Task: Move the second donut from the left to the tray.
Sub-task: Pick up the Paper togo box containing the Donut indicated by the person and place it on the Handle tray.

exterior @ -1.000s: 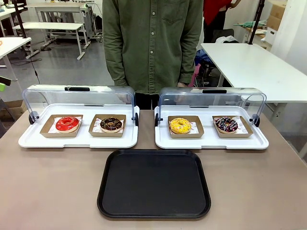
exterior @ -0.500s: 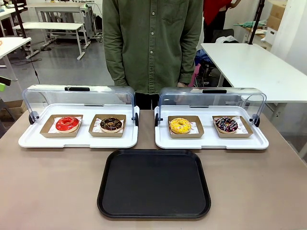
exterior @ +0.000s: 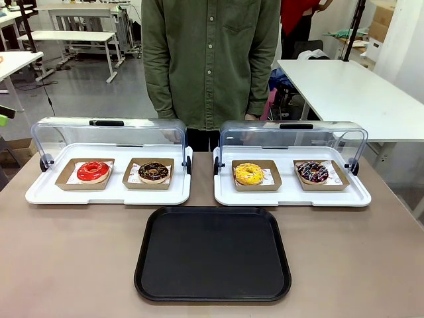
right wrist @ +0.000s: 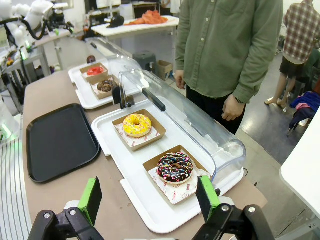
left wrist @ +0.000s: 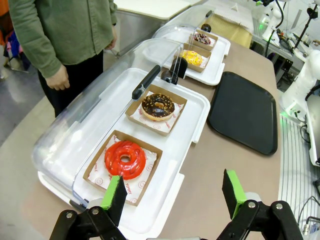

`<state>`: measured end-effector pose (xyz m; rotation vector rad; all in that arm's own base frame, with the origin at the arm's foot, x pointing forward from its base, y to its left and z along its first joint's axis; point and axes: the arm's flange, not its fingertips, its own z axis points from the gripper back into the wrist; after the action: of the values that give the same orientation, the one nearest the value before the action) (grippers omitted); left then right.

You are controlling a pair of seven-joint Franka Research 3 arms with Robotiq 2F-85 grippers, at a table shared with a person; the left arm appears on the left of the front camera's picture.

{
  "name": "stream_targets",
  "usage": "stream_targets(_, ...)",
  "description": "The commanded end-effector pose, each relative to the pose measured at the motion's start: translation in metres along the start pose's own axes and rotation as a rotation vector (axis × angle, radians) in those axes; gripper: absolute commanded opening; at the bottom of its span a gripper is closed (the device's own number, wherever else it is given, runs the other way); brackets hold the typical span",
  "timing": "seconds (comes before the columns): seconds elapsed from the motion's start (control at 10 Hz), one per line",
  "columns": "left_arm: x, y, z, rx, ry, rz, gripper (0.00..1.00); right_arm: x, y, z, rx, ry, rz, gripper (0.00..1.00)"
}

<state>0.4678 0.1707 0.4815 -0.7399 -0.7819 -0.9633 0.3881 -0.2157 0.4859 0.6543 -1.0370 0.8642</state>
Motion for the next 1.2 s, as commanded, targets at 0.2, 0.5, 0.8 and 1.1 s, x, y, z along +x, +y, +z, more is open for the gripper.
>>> stream_targets(0.2, 0.0017, -0.0006, 0.0005, 0.000, 0.006, 0.001, 1.00, 0.0016, 0.0004, -0.0002, 0.002, -0.005, 0.004, 1.00)
stream_targets(0.5, 0.0017, -0.0006, 0.0005, 0.000, 0.006, 0.001, 1.00, 0.0016, 0.0004, -0.0002, 0.002, -0.005, 0.004, 1.00)
stream_targets(0.8, 0.0017, -0.0006, 0.0005, 0.000, 0.006, 0.001, 1.00, 0.0016, 0.0004, -0.0002, 0.002, -0.005, 0.004, 1.00)
stream_targets(1.1, 0.0017, -0.0006, 0.0005, 0.000, 0.006, 0.001, 1.00, 0.0016, 0.0004, -0.0002, 0.002, -0.005, 0.004, 1.00)
